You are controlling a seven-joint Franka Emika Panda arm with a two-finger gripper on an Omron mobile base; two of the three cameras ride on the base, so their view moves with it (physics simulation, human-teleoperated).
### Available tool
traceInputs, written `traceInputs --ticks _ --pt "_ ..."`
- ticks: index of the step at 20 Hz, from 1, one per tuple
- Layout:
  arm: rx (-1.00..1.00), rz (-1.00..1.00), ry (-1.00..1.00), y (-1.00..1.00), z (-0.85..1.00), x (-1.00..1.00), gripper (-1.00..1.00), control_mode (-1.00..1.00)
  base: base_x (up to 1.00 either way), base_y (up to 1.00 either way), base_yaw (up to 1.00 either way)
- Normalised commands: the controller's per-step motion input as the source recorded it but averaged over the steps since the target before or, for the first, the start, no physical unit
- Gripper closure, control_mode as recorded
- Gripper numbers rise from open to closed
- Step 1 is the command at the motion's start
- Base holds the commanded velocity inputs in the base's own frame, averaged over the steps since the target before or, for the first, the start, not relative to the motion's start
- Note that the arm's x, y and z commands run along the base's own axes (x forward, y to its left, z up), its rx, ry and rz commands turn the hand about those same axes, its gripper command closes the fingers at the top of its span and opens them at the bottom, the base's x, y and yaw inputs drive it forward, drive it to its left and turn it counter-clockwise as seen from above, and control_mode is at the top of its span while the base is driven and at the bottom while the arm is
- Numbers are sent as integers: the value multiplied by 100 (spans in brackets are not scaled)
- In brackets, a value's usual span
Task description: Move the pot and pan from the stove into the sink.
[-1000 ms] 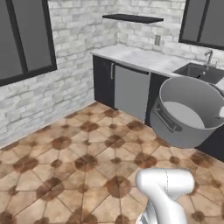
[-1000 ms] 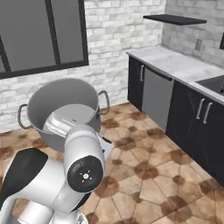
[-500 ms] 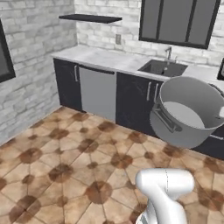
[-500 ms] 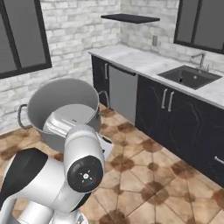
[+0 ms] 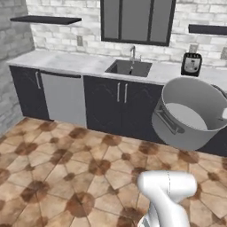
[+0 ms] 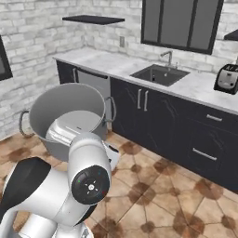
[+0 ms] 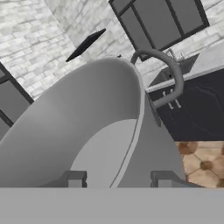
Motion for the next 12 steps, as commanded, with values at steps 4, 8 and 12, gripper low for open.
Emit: traceInputs --ticks 4,8,12 --pt "0 0 0 0 0 0 100 100 6 0 -37" --pt "0 0 0 0 0 0 100 100 -3 42 -4" --pt "0 0 0 0 0 0 100 100 0 97 -12"
